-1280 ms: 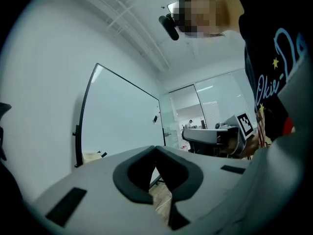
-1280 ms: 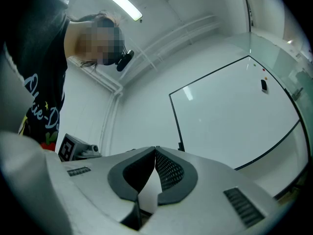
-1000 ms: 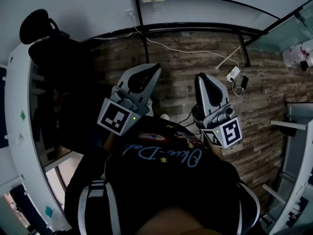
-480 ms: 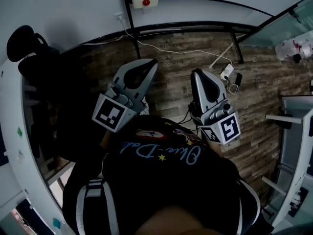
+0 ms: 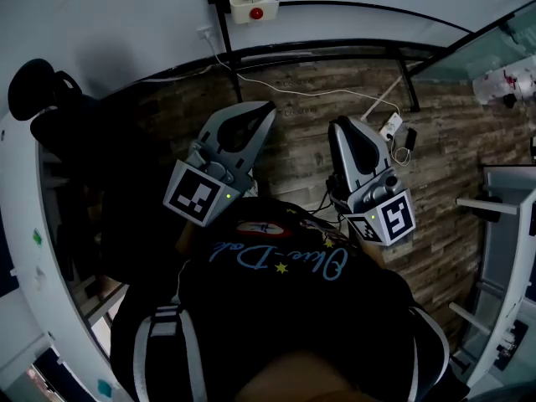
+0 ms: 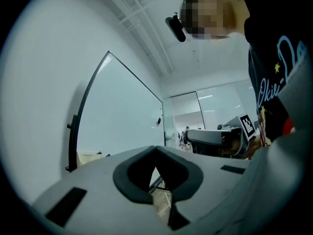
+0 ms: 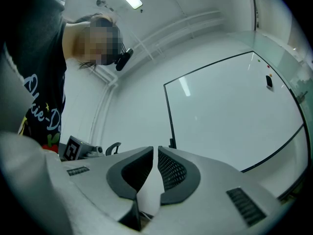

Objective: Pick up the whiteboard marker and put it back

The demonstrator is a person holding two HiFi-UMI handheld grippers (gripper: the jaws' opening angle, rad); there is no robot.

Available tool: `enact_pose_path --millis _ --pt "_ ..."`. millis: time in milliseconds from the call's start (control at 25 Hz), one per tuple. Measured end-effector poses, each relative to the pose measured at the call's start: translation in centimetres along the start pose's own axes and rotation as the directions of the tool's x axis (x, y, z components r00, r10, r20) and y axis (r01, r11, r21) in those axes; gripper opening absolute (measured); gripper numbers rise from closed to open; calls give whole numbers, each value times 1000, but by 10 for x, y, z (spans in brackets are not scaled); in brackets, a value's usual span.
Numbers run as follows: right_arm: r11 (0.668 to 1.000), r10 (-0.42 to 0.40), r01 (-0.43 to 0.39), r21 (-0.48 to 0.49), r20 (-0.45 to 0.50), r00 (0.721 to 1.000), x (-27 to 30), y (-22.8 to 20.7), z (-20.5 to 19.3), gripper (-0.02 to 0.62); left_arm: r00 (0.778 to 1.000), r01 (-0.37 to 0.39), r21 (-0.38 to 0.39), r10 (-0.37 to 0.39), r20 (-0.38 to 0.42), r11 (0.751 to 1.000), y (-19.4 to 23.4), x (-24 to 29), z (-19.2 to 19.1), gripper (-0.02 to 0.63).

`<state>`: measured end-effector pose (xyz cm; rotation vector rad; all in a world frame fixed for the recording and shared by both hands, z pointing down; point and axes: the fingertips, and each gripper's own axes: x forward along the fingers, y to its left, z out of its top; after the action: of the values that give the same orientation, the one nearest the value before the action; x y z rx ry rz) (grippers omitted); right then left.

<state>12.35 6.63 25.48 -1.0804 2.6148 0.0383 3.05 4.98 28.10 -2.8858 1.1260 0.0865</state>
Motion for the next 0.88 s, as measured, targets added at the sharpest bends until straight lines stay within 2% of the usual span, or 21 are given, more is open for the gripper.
enact_pose_path --millis 560,880 --pt "1000 -20 20 -10 -15 1000 45 -22 -17 44 1000 -19 -36 19 13 999 50 13 -12 -3" --pt "999 -50 49 -22 -24 998 66 -36 -22 44 999 27 -20 -27 20 999 72 30 -11 -3"
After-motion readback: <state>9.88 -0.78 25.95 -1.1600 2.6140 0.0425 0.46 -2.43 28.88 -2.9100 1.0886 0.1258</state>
